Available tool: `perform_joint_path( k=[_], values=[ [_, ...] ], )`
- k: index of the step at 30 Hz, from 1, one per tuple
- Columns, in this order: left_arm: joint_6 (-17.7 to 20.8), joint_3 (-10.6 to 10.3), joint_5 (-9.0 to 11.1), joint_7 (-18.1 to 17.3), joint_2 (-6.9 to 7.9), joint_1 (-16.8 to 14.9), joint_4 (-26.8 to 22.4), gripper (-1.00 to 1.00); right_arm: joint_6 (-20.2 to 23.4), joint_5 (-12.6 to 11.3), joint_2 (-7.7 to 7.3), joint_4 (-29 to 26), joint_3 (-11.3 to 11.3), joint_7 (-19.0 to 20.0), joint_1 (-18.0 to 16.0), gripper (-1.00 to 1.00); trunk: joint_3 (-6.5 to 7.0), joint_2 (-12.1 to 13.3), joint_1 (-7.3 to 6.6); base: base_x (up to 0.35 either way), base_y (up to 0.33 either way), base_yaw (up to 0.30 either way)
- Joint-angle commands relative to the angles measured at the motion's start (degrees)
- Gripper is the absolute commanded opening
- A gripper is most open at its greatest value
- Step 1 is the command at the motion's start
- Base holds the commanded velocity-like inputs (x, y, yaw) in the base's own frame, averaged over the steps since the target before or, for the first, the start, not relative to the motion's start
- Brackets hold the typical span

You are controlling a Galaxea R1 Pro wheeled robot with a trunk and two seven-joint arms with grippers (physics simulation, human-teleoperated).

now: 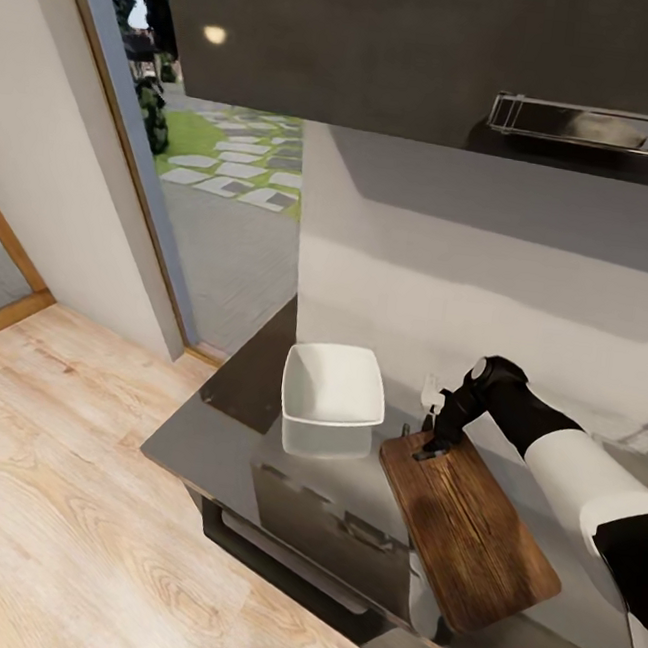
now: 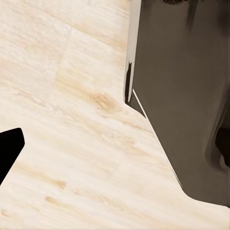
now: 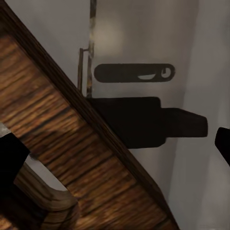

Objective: In the kitchen, take the Vidalia onion out of the sink, dice it on the chopping board with the paring knife, put the diced onion into the bowl on the countertop, then place both the paring knife and the chopping board into the sink.

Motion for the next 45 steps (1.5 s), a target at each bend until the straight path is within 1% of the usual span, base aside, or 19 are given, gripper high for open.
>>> perform_joint_path(
  k=[1,11,37,40,45],
  values=[
    [-0.1,0.26,0.17,-0.05,-0.02,0.0,-0.05,1.0,0.56,-0.14,-0.05,-0.08,0.37,-0.03,2.34,1.0,-0.01,-0.05,0.05,0.0,0.0,0.0],
    [-0.1,0.26,0.17,-0.05,-0.02,0.0,-0.05,1.0,0.64,-0.14,-0.05,-0.09,0.37,-1.32,2.34,1.0,0.64,-0.05,0.05,0.0,0.0,0.0],
    [-0.1,0.26,0.17,-0.05,-0.02,0.0,-0.05,1.0,0.69,-0.14,-0.01,-0.05,0.37,-1.34,2.34,1.0,0.69,-0.05,0.05,0.0,0.0,0.0],
    [-0.1,0.26,0.17,-0.05,-0.02,0.0,-0.05,1.0,0.74,-0.14,0.12,-0.09,0.37,-1.26,2.34,1.0,0.69,-0.05,0.05,0.0,0.0,0.0],
    [-0.1,0.26,0.18,-0.05,-0.02,0.0,-0.05,1.0,0.81,-0.08,0.9,-0.1,0.37,-1.21,2.34,1.0,0.69,-0.05,0.05,0.0,0.0,0.0]
  ],
)
